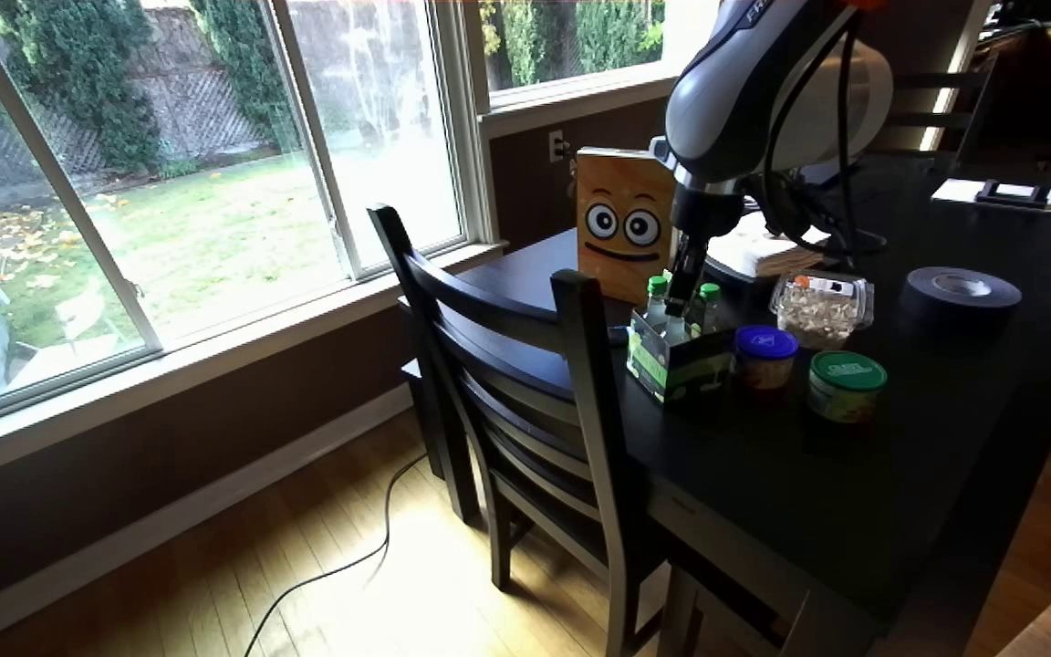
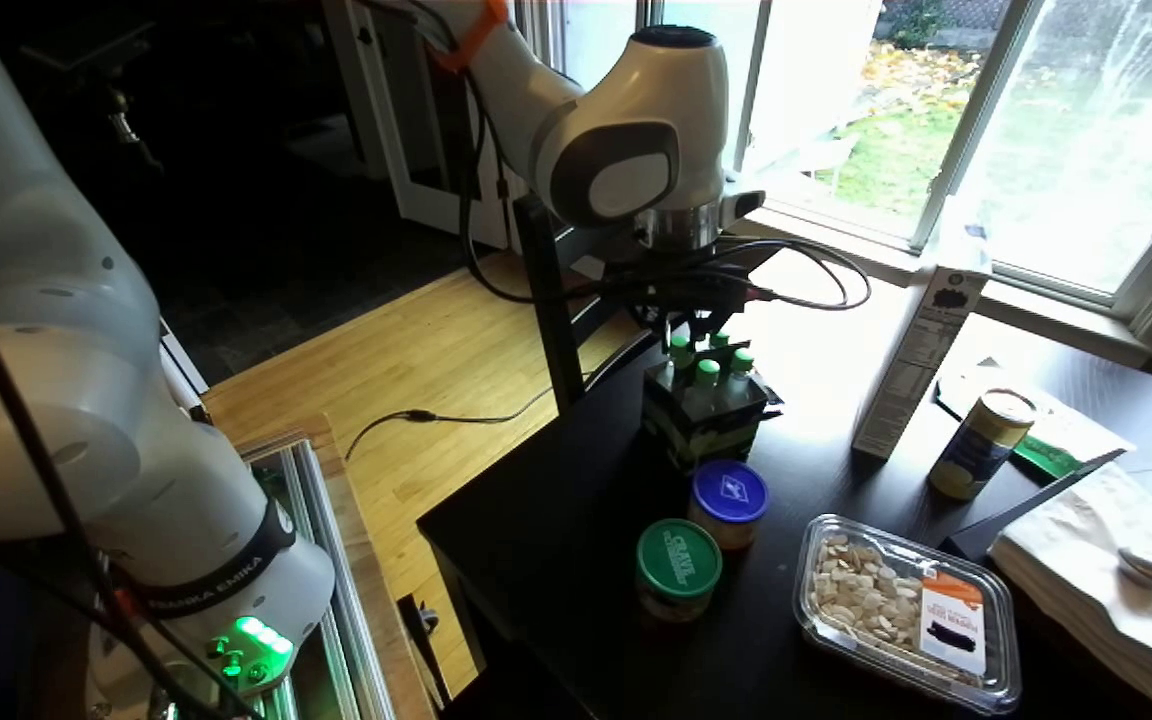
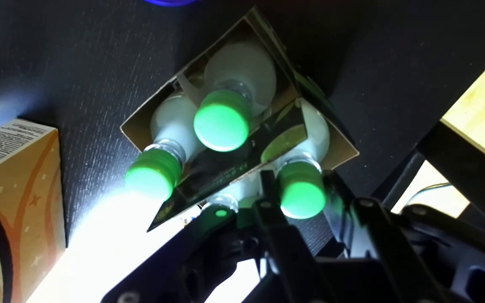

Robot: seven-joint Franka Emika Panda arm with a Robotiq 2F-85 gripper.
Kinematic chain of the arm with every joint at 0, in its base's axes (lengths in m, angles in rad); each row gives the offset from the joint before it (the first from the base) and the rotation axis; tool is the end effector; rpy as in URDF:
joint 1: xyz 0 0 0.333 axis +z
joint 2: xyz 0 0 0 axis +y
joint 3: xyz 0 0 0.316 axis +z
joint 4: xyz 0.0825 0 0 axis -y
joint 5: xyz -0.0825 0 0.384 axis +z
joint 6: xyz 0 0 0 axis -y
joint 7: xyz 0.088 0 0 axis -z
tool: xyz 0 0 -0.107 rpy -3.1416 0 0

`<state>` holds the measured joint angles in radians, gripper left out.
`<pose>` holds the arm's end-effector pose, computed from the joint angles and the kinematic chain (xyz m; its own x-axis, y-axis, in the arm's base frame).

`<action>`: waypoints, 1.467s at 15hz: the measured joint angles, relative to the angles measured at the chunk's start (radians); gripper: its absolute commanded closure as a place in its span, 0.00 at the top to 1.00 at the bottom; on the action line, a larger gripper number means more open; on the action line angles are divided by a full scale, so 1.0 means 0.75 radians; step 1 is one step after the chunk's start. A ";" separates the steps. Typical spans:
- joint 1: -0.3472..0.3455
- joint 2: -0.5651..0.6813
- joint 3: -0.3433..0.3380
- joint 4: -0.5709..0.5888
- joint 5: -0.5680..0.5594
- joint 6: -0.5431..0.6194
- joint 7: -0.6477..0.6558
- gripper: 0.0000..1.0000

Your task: Pick up the bottle from the box and put it on the table

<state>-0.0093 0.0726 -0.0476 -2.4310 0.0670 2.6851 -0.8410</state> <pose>0.5051 -0.0310 0.2935 0.7336 0.6635 0.1469 0.6546 -0.7480 0.1096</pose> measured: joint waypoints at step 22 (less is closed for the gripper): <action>0.018 -0.104 0.053 0.444 -0.091 -0.410 0.566 0.07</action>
<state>0.0042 -0.0057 -0.0080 -2.0978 -0.0015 2.3779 -0.4169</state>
